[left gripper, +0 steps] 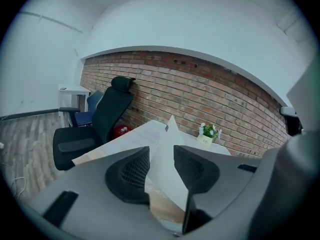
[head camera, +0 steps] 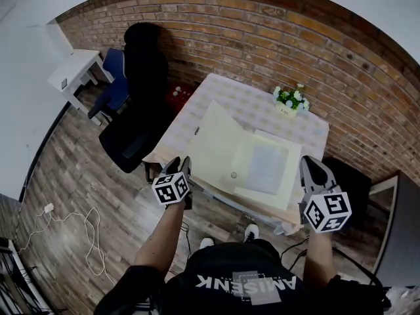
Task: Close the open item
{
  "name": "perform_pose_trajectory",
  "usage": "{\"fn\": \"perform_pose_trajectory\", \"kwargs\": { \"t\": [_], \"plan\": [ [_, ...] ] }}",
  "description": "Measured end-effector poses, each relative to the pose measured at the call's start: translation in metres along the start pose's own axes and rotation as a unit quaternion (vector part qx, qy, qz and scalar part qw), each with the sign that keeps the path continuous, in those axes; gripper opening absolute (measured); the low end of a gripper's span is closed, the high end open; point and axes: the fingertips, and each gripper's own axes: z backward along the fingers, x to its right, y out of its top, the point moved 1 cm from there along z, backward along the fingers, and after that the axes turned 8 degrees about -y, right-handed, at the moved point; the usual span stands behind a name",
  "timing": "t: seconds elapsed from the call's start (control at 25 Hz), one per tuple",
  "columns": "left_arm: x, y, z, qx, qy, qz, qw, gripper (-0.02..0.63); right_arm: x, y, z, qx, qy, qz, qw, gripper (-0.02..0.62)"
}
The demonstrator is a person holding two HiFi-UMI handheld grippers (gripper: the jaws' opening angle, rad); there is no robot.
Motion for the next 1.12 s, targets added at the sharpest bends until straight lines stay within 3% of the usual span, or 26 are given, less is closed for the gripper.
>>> {"fn": "perform_pose_trajectory", "kwargs": {
  "t": [0.28, 0.56, 0.76, 1.12],
  "plan": [
    [-0.014, -0.013, -0.001, -0.017, 0.03, 0.015, 0.9993, 0.171, 0.0, -0.004, -0.011, -0.008, 0.018, -0.006, 1.0, 0.042],
    [-0.003, -0.023, -0.013, -0.028, -0.013, 0.031, 0.999, 0.171, -0.004, -0.009, -0.008, -0.013, 0.013, -0.007, 1.0, 0.043],
    [0.007, -0.019, -0.014, -0.019, -0.041, 0.021, 0.9988, 0.051, -0.007, -0.011, -0.001, -0.014, 0.006, -0.006, 1.0, 0.043],
    [0.049, -0.003, -0.01, -0.001, -0.096, -0.006, 0.9954, 0.026, 0.005, -0.014, 0.016, -0.012, -0.02, -0.017, 1.0, 0.043]
  ]
}}
